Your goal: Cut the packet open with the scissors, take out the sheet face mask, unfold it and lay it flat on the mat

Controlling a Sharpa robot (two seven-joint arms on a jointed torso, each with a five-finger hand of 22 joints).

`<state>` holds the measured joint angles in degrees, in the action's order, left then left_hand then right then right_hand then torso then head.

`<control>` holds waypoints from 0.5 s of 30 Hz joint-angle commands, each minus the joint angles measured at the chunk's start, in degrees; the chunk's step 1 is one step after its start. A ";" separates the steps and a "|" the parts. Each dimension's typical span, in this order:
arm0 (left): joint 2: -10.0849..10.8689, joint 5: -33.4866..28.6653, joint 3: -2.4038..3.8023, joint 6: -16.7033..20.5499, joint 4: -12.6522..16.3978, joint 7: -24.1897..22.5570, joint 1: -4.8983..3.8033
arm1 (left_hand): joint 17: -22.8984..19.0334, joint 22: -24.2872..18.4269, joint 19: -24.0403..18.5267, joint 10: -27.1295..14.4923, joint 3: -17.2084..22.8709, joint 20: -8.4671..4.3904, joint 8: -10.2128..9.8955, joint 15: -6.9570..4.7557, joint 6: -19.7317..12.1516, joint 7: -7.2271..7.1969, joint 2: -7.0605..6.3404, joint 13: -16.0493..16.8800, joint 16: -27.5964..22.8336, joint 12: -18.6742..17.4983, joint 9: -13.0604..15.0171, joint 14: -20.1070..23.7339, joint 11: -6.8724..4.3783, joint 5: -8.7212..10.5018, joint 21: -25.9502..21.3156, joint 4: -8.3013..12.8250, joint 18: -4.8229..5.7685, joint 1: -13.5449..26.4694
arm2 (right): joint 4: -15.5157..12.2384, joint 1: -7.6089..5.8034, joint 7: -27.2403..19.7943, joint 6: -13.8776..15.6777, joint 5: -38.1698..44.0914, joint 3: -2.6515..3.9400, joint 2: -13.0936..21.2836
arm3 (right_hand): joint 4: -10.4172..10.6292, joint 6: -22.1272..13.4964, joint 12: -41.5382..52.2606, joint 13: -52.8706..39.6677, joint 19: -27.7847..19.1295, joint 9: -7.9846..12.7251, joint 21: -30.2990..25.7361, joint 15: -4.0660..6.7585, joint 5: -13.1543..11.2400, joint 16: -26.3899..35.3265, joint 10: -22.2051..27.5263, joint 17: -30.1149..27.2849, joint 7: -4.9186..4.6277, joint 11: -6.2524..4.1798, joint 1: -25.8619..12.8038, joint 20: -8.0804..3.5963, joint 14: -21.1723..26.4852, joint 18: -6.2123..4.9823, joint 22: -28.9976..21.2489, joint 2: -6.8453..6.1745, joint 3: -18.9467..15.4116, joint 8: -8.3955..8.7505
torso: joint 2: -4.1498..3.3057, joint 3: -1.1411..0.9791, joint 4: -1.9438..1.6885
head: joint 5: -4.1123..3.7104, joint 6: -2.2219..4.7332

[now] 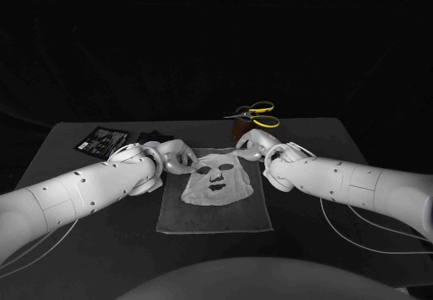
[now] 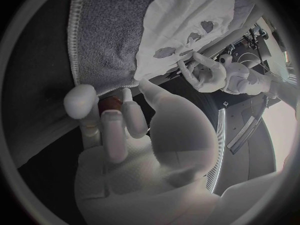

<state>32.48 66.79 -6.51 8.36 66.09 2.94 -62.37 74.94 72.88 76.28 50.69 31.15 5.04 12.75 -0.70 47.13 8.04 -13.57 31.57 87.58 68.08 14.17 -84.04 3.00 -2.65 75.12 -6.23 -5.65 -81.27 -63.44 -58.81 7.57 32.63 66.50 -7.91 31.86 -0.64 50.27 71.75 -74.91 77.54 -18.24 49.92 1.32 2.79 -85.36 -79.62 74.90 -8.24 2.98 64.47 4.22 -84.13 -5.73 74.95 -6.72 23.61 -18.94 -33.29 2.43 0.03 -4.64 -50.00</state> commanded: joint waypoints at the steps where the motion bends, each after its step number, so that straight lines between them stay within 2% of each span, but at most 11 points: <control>1: 0.04 -0.16 -0.17 -0.67 -0.04 0.16 0.20 | 5.52 -0.03 0.02 0.00 -0.19 0.10 -0.40 0.33 -0.04 0.50 0.06 0.15 0.12 0.25 -0.03 -2.10 0.26 -0.13 0.25 0.32 0.64 -0.24 | -0.71 -0.06 -1.15 1.95 -0.69 0.02 0.70 | 0.18 -0.45 -0.09 -0.30 -0.03 0.07 -0.10 -0.41 -0.01 0.04 -0.02 5.79 0.00 0.31 0.10 0.36 -3.65 -0.85 5.48 0.26 -0.26 0.38 | 0.01 0.03 -0.02 | 0.07 0.00; 3: 0.13 -0.60 -0.15 0.21 0.07 -0.53 0.20 | 5.42 -0.18 -0.12 -0.13 -0.21 0.15 -0.19 0.30 0.51 0.38 0.08 0.09 0.09 0.27 0.03 -2.05 0.17 -0.13 0.12 0.28 0.59 -0.18 | -1.53 -0.07 -1.26 2.51 -0.78 0.01 1.32 | 0.23 -0.20 0.14 -0.42 0.11 0.06 0.13 -0.39 -0.01 0.02 -0.15 5.83 0.03 0.27 0.81 0.48 -3.68 -0.89 5.52 0.96 -0.08 0.28 | 0.00 0.03 0.01 | 0.18 0.00; 6: 0.30 -1.42 -0.10 1.69 0.32 -1.81 0.20 | 5.37 -0.24 -0.18 -0.29 -0.16 0.17 0.06 0.25 1.15 0.27 0.11 0.02 0.08 0.27 0.10 -2.03 0.10 -0.13 0.08 0.29 0.55 -0.19 | -2.84 -0.07 -1.52 3.14 -0.89 0.01 2.22 | 0.13 -0.06 0.27 -0.49 0.24 0.06 0.40 -0.36 -0.01 0.00 -0.24 5.88 0.07 0.24 1.34 0.53 -3.70 -0.89 5.59 1.34 0.13 0.23 | -0.02 0.04 0.03 | 0.20 0.00; 7: 0.40 -2.09 -0.03 2.45 0.46 -2.62 0.20 | 5.18 -0.42 -0.34 -1.09 0.00 0.16 0.24 0.21 1.58 0.19 0.17 -0.93 0.02 -0.18 0.15 -1.94 0.04 -0.13 -0.08 0.38 0.49 -0.35 | -3.62 -0.07 -1.70 3.40 -0.93 0.01 2.72 | 0.04 0.04 0.42 -0.59 0.32 0.06 0.56 -0.34 -0.01 -0.03 -0.33 5.93 0.09 0.21 1.70 0.55 -3.72 -0.88 5.62 1.57 0.29 0.19 | -0.02 0.04 0.04 | 0.23 0.00; 11: 0.93 -5.45 0.20 4.75 1.12 -6.06 0.16 | 4.38 -0.93 -0.81 -1.60 0.58 0.15 0.60 0.19 2.46 0.13 0.27 -1.34 -0.21 -0.95 0.21 -1.57 0.04 -0.14 -0.53 0.54 0.34 -0.60 | -6.66 -0.06 -2.49 4.23 -1.06 -0.01 4.61 | -0.22 0.41 0.99 -0.96 0.75 0.09 1.53 -0.27 0.02 -0.22 -0.69 6.29 0.20 0.11 2.67 0.59 -3.84 -0.79 5.87 2.24 0.81 0.08 | 0.01 0.02 0.07 | 0.29 0.00; 15: 1.55 -9.82 0.50 5.87 1.93 -9.44 -0.15 | 1.40 -3.06 -2.81 -2.49 1.55 0.26 0.79 0.33 2.99 0.19 0.04 -2.60 -1.20 -3.09 0.09 -0.02 0.19 -0.13 -2.52 0.65 -0.24 -0.44 | -10.10 -0.05 -3.58 4.64 -0.93 -0.02 6.90 | -0.82 0.75 1.70 -1.46 1.11 0.15 2.31 -0.17 0.03 -0.43 -1.14 6.67 0.31 -0.02 3.90 0.58 -3.96 -0.70 6.08 2.79 1.58 0.02 | 0.07 -0.04 0.09 | 0.28 0.00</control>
<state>33.98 62.12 -6.16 11.63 67.65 -1.55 -62.31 74.94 70.13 73.78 48.54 32.36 5.25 13.30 -0.70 49.79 8.25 -13.33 29.25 86.74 65.43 14.38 -84.03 3.09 -2.65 72.90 -5.69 -5.65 -81.51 -72.72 -58.83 5.88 35.69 65.51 -7.94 38.36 -1.45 50.54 73.18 -74.95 78.27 -18.17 52.03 1.32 2.79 -85.37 -80.23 74.96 -7.97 2.93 67.73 4.95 -84.13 -5.71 74.93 -3.83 24.78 -18.94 -33.28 2.44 0.10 -4.35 -50.00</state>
